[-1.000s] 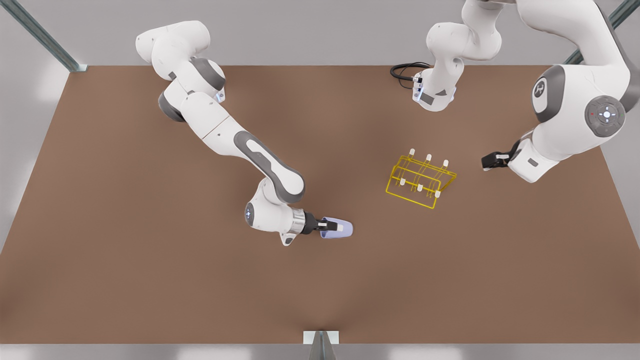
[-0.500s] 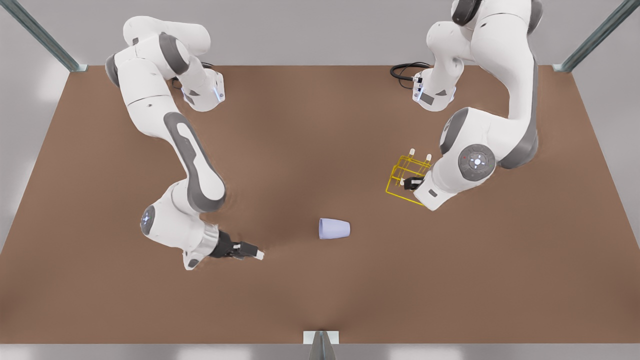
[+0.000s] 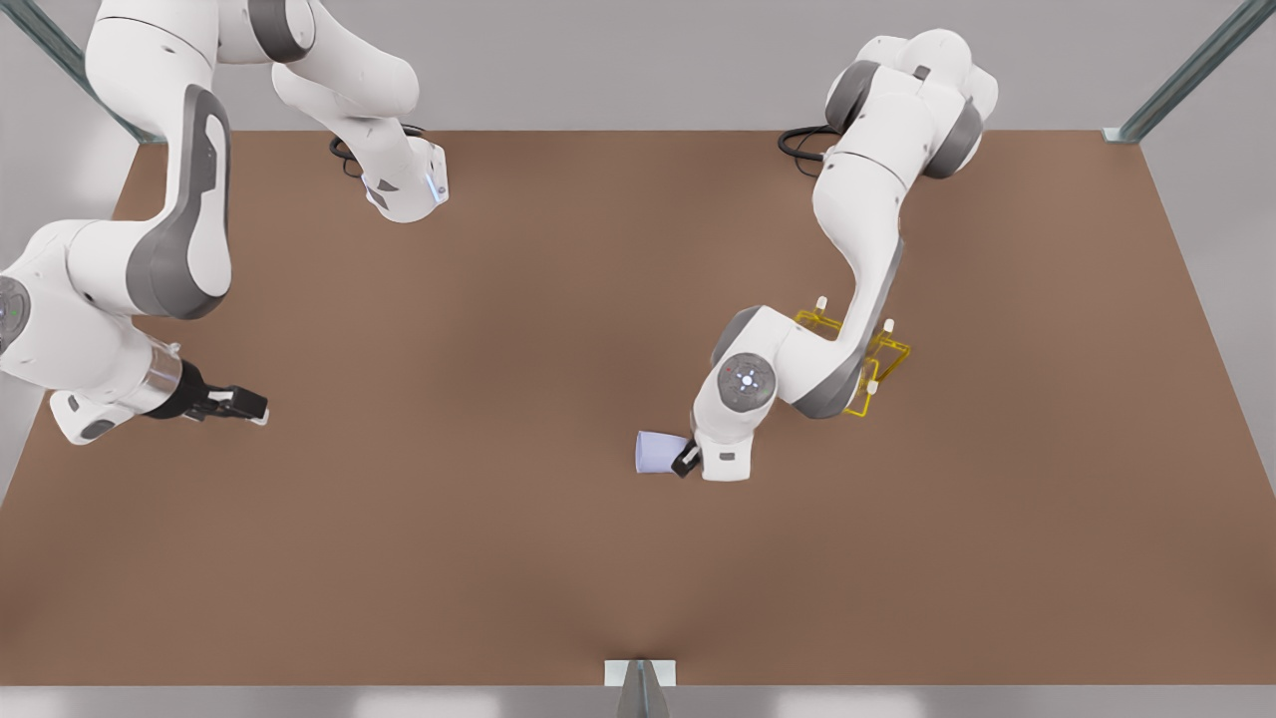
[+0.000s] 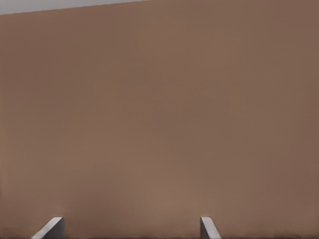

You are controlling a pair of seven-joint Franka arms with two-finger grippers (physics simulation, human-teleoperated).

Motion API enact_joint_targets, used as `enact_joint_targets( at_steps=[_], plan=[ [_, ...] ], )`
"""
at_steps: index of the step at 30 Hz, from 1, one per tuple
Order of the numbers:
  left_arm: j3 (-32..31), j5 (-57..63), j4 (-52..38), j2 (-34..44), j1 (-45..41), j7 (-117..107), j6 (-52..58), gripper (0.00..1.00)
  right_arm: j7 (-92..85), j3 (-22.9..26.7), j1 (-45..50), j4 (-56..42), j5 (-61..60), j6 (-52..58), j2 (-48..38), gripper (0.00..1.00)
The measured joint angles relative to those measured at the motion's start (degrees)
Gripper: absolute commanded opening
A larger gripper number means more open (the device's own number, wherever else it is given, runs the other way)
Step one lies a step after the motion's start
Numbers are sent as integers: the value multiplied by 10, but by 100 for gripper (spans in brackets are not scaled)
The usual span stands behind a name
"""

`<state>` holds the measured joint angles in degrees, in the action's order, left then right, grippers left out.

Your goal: Place the cup on the cup holder

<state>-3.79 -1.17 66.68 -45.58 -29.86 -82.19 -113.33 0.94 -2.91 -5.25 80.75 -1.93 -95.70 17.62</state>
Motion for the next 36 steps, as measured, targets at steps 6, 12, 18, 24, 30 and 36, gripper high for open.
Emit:
enact_joint_targets(
  at_steps=[6,12,18,24,30,36],
  plan=[
    [0,-1,61,13,-4,-178,-57,100,-5,-1,0,-1,1,33,1,100],
    [0,0,91,11,-16,-334,-112,100,-8,-1,0,0,1,44,3,100],
    [0,3,98,12,-15,-377,-137,100,-10,0,-2,0,1,33,5,100],
    [-2,2,115,15,-11,-341,-134,100,-12,1,-2,-1,1,28,5,100],
    [-5,-3,141,15,-22,-314,-137,100,-13,1,-2,-2,2,26,9,100],
    [-4,-18,150,4,-27,-295,-163,100,-14,1,-2,-2,2,26,8,100]
  ],
)
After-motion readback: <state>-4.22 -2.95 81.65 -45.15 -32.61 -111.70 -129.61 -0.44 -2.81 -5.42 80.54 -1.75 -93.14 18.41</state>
